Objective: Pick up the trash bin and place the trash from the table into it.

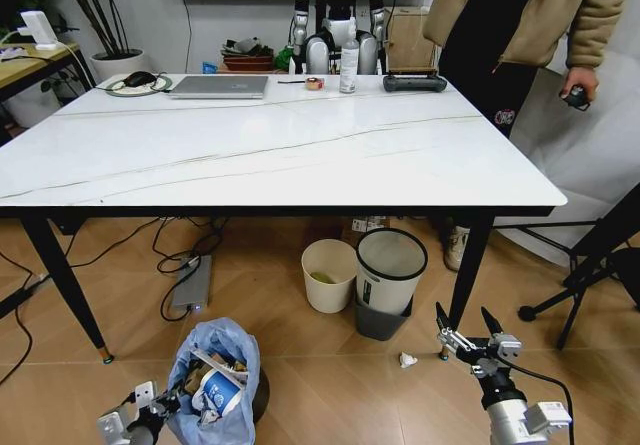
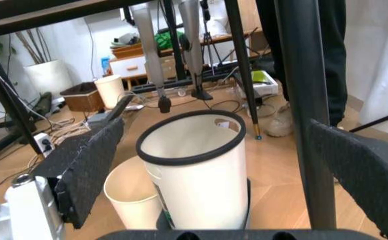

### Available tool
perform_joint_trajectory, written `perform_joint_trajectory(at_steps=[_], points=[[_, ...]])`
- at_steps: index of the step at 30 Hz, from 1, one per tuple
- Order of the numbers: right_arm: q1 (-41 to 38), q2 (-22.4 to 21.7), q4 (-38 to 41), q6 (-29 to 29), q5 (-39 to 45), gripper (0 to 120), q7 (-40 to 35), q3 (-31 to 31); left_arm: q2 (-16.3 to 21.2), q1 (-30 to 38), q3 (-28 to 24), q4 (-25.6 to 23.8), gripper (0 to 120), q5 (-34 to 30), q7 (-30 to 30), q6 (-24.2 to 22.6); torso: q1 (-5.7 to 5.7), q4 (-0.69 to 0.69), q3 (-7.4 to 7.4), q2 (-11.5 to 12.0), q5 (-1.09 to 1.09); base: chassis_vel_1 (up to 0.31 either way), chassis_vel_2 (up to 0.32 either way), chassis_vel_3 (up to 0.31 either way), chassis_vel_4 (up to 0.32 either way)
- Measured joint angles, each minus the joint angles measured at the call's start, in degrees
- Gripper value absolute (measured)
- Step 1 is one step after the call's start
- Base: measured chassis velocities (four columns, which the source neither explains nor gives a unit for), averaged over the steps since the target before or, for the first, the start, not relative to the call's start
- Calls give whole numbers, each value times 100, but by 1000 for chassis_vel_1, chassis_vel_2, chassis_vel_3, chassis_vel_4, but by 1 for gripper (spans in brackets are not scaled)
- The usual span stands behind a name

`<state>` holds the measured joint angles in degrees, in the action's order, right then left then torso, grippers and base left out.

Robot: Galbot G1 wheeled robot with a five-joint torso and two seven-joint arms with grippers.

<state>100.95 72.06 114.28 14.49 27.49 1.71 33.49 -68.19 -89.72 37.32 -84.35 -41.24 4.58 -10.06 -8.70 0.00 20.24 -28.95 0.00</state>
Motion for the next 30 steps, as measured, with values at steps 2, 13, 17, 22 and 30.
perform_joint_trajectory(at_steps=[2, 13, 17, 22, 30], points=[[0, 0, 0, 0, 0, 100, 0, 0, -6, 17, 4, 22, 0, 7, -1, 0, 17, 0, -36, 51, 0, 0, 0, 0, 0], [0, 0, -1, 0, 0, 100, 0, 0, -15, 27, 17, 19, 0, 19, -7, -8, 106, 0, -198, 303, 0, 0, 0, 0, 0], [0, 0, 0, 0, 0, 100, 0, 0, -17, 33, 19, 16, 0, 20, -8, -10, 141, 0, -253, 392, 0, 0, 0, 0, 0], [0, 0, 0, 0, 0, 100, 0, 0, -24, 36, 20, 15, 0, 20, -10, -11, 180, 0, -323, 502, 0, 0, 0, 0, 0], [0, 0, 0, 0, 0, 100, 0, 0, -24, 42, 12, 20, 0, 33, -57, 49, 236, 0, -445, 680, 0, 0, 0, 0, 0]])
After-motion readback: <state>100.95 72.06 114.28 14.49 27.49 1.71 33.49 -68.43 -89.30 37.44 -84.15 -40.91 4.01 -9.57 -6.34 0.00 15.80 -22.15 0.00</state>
